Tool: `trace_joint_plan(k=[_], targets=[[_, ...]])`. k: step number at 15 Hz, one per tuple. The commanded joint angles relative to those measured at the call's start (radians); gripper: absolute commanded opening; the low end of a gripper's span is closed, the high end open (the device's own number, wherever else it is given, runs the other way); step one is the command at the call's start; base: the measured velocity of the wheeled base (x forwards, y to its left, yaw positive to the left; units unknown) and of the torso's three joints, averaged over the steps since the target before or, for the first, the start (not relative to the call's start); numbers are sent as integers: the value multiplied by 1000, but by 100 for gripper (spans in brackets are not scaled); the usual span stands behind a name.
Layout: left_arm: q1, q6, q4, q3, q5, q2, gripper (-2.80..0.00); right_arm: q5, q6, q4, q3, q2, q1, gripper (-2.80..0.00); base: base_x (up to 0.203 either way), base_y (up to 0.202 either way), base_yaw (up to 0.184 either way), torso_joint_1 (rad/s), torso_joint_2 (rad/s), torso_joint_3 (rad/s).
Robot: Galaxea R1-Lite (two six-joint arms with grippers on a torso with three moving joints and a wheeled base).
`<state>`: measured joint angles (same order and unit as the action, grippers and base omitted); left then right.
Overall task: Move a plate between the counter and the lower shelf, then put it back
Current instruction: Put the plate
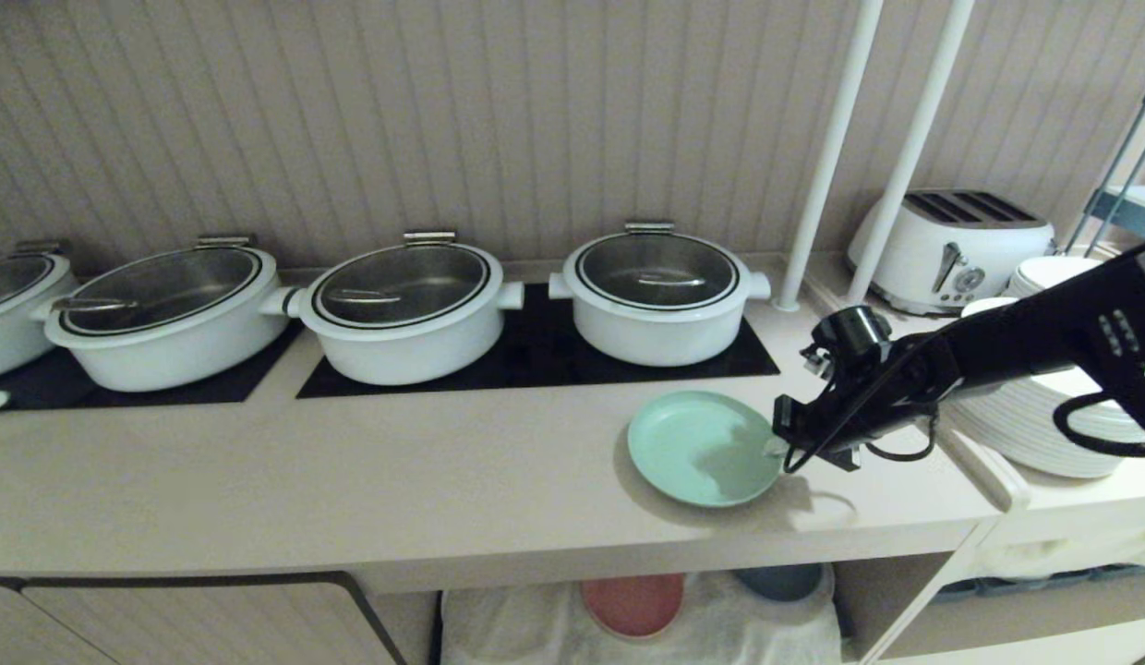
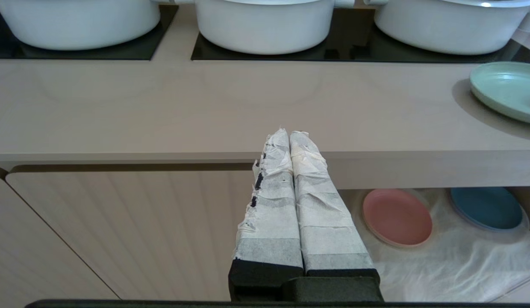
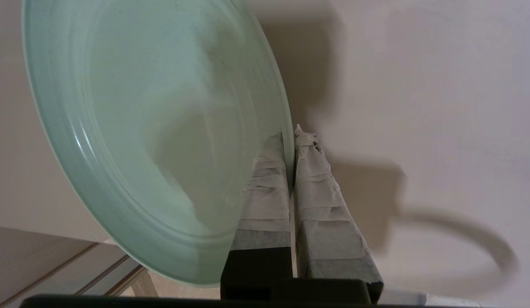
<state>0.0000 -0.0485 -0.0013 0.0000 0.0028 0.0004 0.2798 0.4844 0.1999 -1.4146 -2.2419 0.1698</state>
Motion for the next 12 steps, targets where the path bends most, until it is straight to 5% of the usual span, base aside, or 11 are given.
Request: trace_joint_plan(k=[1, 6, 7, 12], targets=[[0, -1, 0, 0, 0, 0, -280, 2, 3, 1, -10, -19, 0, -280, 0, 0, 0, 0, 0, 0], [0, -1, 0, 0, 0, 0, -280, 2, 6, 4, -36, -35, 0, -280, 0, 0, 0, 0, 0, 0], [0, -1, 0, 0, 0, 0, -280, 2, 15, 7, -44, -37, 0, 0, 0, 0, 0, 0, 0, 0], [0, -1, 0, 0, 0, 0, -280, 2, 16, 19, -52, -41, 0, 0, 0, 0, 0, 0, 0, 0]])
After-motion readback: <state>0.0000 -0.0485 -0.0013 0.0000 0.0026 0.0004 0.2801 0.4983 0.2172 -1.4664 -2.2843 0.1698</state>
